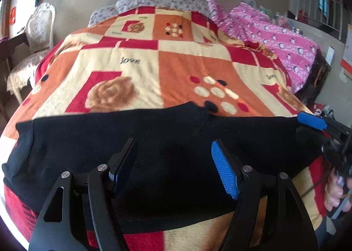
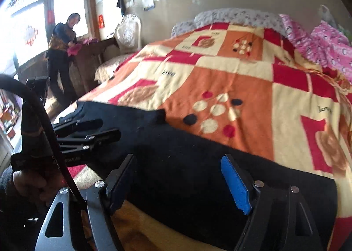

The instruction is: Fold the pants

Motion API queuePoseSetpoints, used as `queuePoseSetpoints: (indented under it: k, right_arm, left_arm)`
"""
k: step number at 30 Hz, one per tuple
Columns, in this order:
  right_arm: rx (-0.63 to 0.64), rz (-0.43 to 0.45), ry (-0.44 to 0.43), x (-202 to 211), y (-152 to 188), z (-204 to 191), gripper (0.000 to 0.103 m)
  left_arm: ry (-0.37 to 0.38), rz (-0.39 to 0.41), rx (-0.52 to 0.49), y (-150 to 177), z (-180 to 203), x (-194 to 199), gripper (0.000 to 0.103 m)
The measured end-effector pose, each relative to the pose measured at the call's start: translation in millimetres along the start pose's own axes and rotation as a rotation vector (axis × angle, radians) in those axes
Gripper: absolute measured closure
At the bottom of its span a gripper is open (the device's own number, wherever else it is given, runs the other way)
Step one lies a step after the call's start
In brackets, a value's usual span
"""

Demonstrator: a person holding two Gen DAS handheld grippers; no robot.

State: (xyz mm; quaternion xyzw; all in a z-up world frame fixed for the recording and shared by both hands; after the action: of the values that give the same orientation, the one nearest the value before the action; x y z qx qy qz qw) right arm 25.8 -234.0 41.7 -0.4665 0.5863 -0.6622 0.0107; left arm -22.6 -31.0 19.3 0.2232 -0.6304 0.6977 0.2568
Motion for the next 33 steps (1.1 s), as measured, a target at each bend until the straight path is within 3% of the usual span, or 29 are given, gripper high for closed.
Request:
queuePoseSetpoints:
  k: [3,5,8,14,22,28,33]
  right_arm:
    - [-0.105,0.058,0.057,13.7,10.1,32.5,0.026]
    - [-0.161,0.029,0.076,6.1,14.0,51.0,0.026]
    - [-0.259,-0.046,0.043,-14.6,24.0,72.5,0.026]
    - [-0.242,-0.025,0.025,-10.4,26.7,74.7,0.016]
    - [-0.235,-0.019,0.027,-8.3,30.5,69.9,0.016]
    - [-0.259,-0.008,-0.004,-6.6,31.0,74.1,0.016]
    - [-0.265,-0.011,-0.009,-6.1,31.0,75.8,0.015]
  left_arm:
    - [0.042,-0.024,-0.037,0.1,11.8,-10.0,0.033]
    - [0.047,-0.088,0.015,6.0,8.6,-28.0,0.033]
    - [0.019,-0.068,0.007,6.6,14.8,-25.0,0.033]
    - [-0.018,-0.069,-0.006,8.4,20.1,-27.4,0.033]
    - [0.099,-0.071,0.149,3.9,-1.6,-24.3,0.032]
    - [0.110,-0.113,0.211,-0.6,-3.6,-19.3,0.032]
    - [0.147,-0.104,0.254,3.3,-13.2,-12.8,0.032]
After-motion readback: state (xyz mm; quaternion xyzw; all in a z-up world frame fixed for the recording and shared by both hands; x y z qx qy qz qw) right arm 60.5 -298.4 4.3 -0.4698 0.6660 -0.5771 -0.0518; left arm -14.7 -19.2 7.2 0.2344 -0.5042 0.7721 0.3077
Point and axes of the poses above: each gripper's, at about its wrist camera, not at the fingertips, and x roughly against the way its jaws point, z to its right, y to its underside, the point moved 1 cm from there along -x, roughly the way its jaws point, and after that the axes turned 3 degrees about -z, right-handed, at the moved point
